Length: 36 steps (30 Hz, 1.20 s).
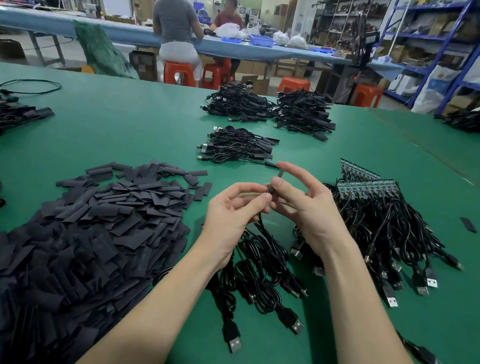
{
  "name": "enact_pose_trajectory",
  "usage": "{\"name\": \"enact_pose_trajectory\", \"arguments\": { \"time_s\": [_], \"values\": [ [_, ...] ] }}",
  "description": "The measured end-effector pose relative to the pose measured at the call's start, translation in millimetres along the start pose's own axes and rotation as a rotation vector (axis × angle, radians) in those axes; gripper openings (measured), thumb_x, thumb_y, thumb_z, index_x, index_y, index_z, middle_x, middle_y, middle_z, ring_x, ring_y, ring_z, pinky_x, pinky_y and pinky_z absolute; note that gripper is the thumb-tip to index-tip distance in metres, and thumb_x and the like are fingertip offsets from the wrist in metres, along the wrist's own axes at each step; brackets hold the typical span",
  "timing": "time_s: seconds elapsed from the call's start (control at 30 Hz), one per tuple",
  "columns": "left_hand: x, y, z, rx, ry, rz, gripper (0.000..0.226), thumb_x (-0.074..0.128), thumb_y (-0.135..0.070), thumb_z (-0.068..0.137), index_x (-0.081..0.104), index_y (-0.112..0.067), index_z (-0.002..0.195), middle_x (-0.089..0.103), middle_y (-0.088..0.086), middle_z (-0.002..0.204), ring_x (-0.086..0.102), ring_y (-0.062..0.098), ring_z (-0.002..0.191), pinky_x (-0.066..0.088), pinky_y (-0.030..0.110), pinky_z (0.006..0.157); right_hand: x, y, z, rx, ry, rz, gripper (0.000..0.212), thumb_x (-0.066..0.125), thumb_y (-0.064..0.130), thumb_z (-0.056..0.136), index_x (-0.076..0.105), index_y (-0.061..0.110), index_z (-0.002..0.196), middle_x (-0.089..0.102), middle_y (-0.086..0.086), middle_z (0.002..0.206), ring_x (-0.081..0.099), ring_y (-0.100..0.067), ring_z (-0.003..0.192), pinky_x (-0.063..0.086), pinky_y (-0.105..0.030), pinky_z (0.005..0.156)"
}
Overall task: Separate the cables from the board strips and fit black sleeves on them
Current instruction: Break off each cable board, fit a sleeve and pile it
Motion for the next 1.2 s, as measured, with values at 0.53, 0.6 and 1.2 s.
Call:
{"name": "enact_pose_trajectory", "arguments": {
  "time_s": [0.53,0.6,1.2],
  "values": [
    [-5,3,0,-0.074,-0.047,-0.052,0.011,0.075,-0.005,0.086,0.071,-0.015,0.089,0.074,0.008,0.077,0.067,0.01,0.07,0.05,0.017,0.065,8,-6,1,-0.146,-0.108,0.056,0.024,0.079,0.002,0.084,0.078,0.014,0.105,0.077,-0.019,0.09,0.074,-0.024,0.078,0.06,-0.028,0.075],
    [-5,3,0,-0.065,-0.061,-0.053,0.012,0.075,-0.005,0.085,0.071,-0.015,0.088,0.074,0.007,0.077,0.068,0.011,0.071,0.05,0.017,0.065,10,-10,1,-0.13,-0.102,0.07,0.023,0.08,0.004,0.083,0.08,0.016,0.103,0.077,-0.02,0.092,0.074,-0.023,0.078,0.06,-0.027,0.074],
    [3,5,0,0.021,0.0,0.269,0.035,0.084,-0.015,0.08,0.063,-0.02,0.108,0.068,-0.003,0.112,0.065,0.008,0.108,0.052,0.02,0.09,9,19,3,-0.245,-0.34,0.126,0.021,0.079,0.004,0.085,0.077,0.014,0.104,0.075,-0.008,0.078,0.068,-0.018,0.073,0.059,-0.024,0.069]
  ]
}}
Point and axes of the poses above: each hand's wrist, its own z-axis towards the middle knuckle, its own x-axis out of the palm, y = z × x, the point moved 4 cm from there along z, towards the middle knuckle
